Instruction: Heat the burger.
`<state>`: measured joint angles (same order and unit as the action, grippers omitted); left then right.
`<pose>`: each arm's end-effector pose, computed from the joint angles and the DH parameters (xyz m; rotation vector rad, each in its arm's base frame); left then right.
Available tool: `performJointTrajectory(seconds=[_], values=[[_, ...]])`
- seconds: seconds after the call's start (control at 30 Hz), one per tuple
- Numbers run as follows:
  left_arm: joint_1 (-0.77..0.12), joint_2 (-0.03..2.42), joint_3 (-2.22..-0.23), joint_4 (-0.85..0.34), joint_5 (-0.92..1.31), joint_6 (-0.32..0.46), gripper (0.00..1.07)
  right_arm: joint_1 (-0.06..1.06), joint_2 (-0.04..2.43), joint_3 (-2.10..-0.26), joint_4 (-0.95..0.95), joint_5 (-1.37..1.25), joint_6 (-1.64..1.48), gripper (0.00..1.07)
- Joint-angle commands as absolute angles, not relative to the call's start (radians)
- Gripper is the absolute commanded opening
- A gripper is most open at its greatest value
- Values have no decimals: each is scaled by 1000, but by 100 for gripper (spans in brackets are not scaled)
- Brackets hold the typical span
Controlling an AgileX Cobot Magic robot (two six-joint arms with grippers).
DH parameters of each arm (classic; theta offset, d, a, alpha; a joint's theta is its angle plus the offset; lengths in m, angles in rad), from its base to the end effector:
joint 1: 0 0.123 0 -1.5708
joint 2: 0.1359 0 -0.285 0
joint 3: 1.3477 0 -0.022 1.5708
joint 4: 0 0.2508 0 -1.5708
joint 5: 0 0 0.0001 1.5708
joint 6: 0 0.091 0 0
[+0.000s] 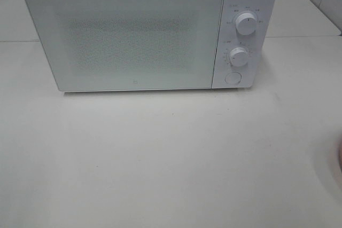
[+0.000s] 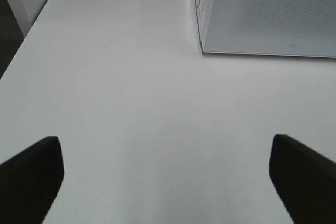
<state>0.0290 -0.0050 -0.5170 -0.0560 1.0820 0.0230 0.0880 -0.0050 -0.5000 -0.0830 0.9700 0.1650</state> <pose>-0.0084 -0.0047 0.2803 -0.0021 2.0425 -0.0344 -0.0018 -0.0064 0.2850 0.0745 1.9453 0.0698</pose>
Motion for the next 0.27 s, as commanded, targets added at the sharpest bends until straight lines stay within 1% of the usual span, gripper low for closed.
performJointTrajectory(seconds=[0.03, 0.27], values=[[32, -30, -518, -57, 1069, 24, 100, 82, -26, -493, -80, 963, 176, 67], [32, -30, -518, -57, 1069, 23, 100, 82, -26, -493, -80, 963, 176, 67]])
